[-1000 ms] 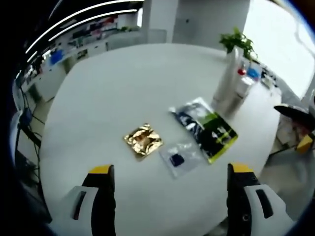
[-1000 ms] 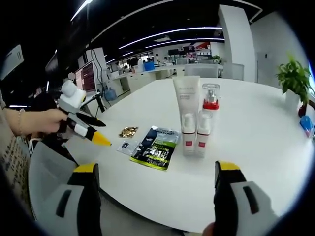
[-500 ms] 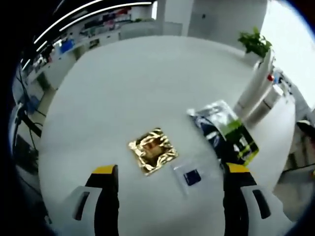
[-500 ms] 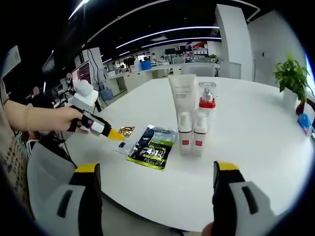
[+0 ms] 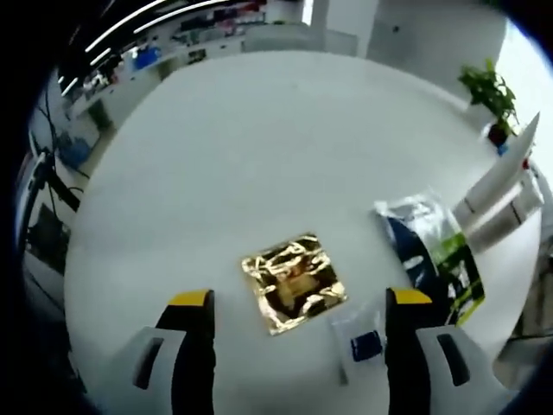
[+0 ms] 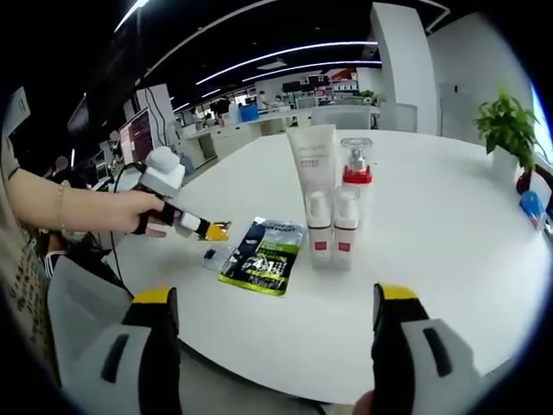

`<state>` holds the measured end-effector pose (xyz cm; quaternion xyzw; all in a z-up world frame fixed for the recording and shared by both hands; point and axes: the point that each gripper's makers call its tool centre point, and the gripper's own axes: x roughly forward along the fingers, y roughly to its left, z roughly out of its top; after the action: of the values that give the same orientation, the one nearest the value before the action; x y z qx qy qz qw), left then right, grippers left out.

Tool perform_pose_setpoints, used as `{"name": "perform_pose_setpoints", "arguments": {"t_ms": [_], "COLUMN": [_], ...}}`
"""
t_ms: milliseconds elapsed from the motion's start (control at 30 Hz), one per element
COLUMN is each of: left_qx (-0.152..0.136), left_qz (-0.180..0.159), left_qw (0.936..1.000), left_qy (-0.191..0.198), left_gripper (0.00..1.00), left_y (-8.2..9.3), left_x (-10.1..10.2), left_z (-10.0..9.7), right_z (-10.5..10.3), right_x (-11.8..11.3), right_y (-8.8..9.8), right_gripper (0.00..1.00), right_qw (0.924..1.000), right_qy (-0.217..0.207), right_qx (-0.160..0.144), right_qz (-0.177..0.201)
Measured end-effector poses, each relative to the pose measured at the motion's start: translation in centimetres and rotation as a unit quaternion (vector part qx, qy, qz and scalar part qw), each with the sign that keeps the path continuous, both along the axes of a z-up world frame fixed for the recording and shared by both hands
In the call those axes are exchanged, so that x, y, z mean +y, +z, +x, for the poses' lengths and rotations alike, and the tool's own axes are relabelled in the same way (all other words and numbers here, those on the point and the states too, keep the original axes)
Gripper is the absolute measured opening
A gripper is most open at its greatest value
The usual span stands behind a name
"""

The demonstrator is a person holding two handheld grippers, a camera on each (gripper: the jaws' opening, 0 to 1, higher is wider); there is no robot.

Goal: Arrange the skincare products in the storage area until every visible bottle or jar stands upright without overlapping.

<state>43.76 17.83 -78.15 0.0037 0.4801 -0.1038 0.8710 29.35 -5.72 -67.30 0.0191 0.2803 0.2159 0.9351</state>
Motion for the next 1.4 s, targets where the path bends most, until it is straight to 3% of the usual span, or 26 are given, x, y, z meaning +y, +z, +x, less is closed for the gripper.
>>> {"name": "perform_pose_setpoints", "arguments": {"t_ms": [367, 733, 800, 967, 1400], "left_qx": [-0.016, -0.03, -0.037, -0.049, -0.053], "left_qz": [0.028, 0.035, 0.034, 0.029, 0.002], "left_qw": [0.9994, 0.9987, 0.9986, 0.9984, 0.9986], "left_qy": [0.012, 0.019, 0.017, 0.009, 0.004], "left_gripper": [0.67, 0.63, 0.59, 0.36, 0.35], "left_y": [0.3, 0.1, 0.1, 0.2, 0.3], "left_x": [0.3, 0.6, 0.8, 1.3, 1.3], "left_z": [0.0, 0.9, 1.0, 1.3, 1.4], "right_z": [0.1, 0.2, 0.2, 0.2, 0.2], "right_x": [-0.3, -0.2, -0.2, -0.2, -0.1], "right_y": [-0.2, -0.5, -0.5, -0.5, -0.4], "right_gripper": [0.93, 0.93, 0.93, 0.93, 0.93], "right_qw": [1.0, 0.9999, 0.9999, 0.9999, 0.9999], "right_qy": [-0.008, -0.007, -0.007, -0.006, -0.004], "right_qx": [0.004, 0.01, 0.01, 0.01, 0.008], "right_qz": [-0.003, -0.005, -0.006, -0.005, -0.005]}}
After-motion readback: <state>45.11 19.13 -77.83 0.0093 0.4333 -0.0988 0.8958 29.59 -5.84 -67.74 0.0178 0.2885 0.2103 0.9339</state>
